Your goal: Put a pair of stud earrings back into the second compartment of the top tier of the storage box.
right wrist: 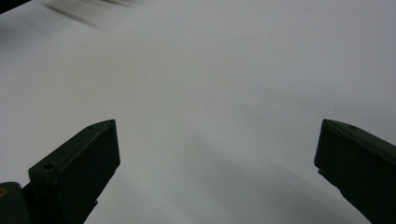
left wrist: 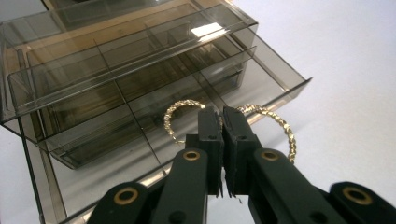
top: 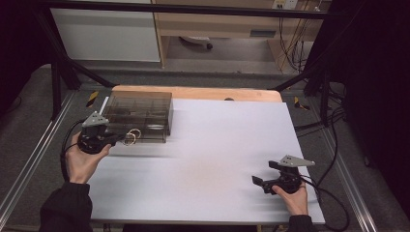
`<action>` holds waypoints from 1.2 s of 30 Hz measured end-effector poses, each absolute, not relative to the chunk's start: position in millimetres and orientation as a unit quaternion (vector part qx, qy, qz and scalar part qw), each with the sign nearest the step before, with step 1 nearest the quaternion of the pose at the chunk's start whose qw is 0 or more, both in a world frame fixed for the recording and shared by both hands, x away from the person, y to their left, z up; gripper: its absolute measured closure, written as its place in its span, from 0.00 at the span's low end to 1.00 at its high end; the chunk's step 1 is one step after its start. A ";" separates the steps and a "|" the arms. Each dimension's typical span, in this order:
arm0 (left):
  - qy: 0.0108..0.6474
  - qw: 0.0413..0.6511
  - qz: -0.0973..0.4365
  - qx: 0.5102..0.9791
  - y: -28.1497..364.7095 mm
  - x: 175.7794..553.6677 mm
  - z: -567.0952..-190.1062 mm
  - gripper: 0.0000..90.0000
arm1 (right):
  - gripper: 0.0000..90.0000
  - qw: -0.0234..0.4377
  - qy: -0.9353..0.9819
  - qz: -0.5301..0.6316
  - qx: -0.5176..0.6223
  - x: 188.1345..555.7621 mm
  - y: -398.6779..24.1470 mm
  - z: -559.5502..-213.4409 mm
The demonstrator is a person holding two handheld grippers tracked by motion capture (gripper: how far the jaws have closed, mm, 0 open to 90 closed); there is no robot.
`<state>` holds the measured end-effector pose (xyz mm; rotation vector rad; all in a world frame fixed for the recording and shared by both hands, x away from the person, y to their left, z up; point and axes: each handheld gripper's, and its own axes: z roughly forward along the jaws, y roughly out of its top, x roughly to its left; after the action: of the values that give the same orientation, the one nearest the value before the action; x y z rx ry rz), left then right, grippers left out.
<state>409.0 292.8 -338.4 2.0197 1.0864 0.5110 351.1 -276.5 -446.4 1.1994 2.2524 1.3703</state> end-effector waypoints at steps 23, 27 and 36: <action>0.463 0.375 0.205 0.776 289.3 450.5 -351.0 0.96 | 0.01 0.122 0.772 0.469 0.411 351.3 -276.3 -446.8; 0.466 0.373 0.210 0.774 288.4 456.2 -354.4 0.96 | 0.01 0.123 0.773 0.469 0.410 351.4 -276.5 -446.8; 0.473 0.361 0.210 0.776 289.7 463.3 -366.2 0.96 | 0.01 0.122 0.772 0.470 0.411 351.3 -276.9 -446.8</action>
<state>463.3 289.7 -366.2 1.9991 1.2189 0.5423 351.3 -276.9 -446.8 1.1999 2.2519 1.3703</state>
